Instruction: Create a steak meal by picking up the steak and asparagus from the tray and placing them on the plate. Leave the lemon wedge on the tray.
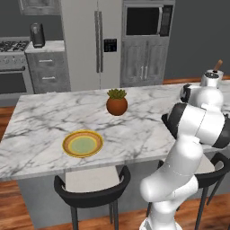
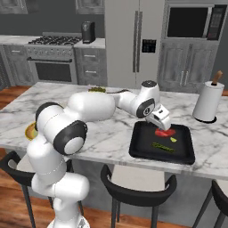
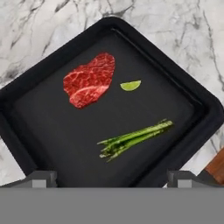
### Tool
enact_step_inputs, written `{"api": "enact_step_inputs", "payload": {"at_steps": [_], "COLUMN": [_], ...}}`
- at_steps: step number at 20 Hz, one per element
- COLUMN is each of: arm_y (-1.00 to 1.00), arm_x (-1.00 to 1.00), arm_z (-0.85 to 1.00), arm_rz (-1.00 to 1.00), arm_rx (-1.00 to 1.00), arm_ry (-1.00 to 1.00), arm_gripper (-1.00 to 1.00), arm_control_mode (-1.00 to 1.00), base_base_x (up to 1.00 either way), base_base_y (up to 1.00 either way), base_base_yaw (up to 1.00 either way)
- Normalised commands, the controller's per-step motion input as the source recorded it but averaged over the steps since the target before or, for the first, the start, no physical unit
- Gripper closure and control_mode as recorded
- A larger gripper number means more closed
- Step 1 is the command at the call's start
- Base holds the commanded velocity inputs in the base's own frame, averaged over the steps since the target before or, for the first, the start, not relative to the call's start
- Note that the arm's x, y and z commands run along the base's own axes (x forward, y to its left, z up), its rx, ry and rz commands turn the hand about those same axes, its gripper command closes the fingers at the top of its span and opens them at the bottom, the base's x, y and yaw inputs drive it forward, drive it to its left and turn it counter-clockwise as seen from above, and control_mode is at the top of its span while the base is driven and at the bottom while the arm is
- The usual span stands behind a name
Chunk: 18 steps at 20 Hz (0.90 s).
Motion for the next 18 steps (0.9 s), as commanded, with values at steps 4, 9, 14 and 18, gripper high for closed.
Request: {"api": "enact_step_inputs", "payload": {"at_steps": [4, 9, 14, 18], "arm_y": [-0.09, 0.00, 0.00, 0.00], "arm_x": [0.27, 0.06, 0.08, 0.30], "arm_z": [-0.36, -0.34, -0.34, -0.34], "arm_rz": [-0.01, 0.00, 0.00, 0.00], "arm_rx": [0.00, 0.00, 0.00, 0.00], "arm_ry": [0.00, 0.00, 0.00, 0.02], "arm_gripper": [-1.00, -1.00, -1.00, -1.00], "arm_control_mode": [-1.00, -1.00, -1.00, -1.00], "base_base_x": [0.00, 0.00, 0.00, 0.00], "base_base_y": [0.00, 0.00, 0.00, 0.00], "base_base_yaw": [0.00, 0.00, 0.00, 0.00]}}
